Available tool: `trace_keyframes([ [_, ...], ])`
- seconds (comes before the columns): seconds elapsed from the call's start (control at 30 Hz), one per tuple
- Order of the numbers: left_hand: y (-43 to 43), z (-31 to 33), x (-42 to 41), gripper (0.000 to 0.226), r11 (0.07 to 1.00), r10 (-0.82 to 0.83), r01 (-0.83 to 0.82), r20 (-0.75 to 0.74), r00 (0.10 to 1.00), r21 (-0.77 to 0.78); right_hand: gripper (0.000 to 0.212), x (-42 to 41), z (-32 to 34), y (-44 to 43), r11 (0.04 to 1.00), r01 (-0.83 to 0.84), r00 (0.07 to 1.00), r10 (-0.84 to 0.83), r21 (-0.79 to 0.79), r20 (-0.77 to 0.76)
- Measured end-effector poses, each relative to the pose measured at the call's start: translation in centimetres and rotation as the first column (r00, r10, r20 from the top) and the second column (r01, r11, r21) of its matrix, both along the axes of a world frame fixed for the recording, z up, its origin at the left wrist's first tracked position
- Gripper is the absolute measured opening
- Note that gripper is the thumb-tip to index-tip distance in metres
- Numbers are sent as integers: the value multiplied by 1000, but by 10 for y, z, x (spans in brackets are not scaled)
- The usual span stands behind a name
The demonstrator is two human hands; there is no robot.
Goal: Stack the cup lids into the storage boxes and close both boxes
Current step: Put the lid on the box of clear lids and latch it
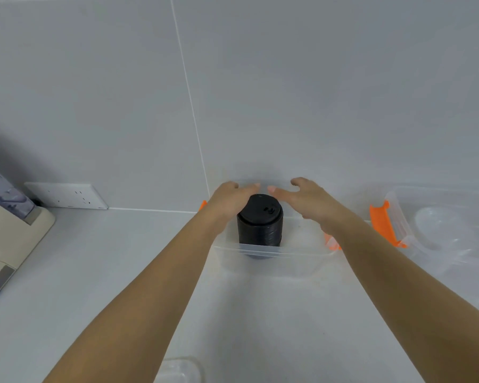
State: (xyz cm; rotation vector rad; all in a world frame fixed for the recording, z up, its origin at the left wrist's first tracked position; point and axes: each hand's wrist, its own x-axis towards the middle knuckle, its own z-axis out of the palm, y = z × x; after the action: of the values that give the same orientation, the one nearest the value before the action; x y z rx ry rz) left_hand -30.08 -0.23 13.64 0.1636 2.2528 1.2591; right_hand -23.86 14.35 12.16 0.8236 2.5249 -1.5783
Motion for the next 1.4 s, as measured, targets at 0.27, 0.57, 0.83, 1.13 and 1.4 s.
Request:
trace_keyframes([
  [0.27, 5, 23, 33, 72, 980, -180, 98, -560, 809, -173, 89, 45, 39, 18, 966, 43, 963, 28, 254, -269],
  [0.57, 46, 29, 80, 73, 970, -242, 184, -728, 642, -160, 90, 114, 51, 64, 919, 139, 923, 14, 368, -385],
  [0.83, 113, 23, 124, 72, 948, -303, 270, -724, 620, -166, 90, 173, 44, 132, 903, 239, 928, -103, 356, -359],
  [1.13, 195, 9, 164, 77, 931, -349, 323, -671, 655, -168, 93, 217, 25, 206, 907, 259, 945, -166, 333, -281],
  [1.4, 242, -5, 174, 80, 929, -368, 320, -568, 736, -187, 91, 219, 6, 242, 929, 193, 969, -131, 316, -208],
])
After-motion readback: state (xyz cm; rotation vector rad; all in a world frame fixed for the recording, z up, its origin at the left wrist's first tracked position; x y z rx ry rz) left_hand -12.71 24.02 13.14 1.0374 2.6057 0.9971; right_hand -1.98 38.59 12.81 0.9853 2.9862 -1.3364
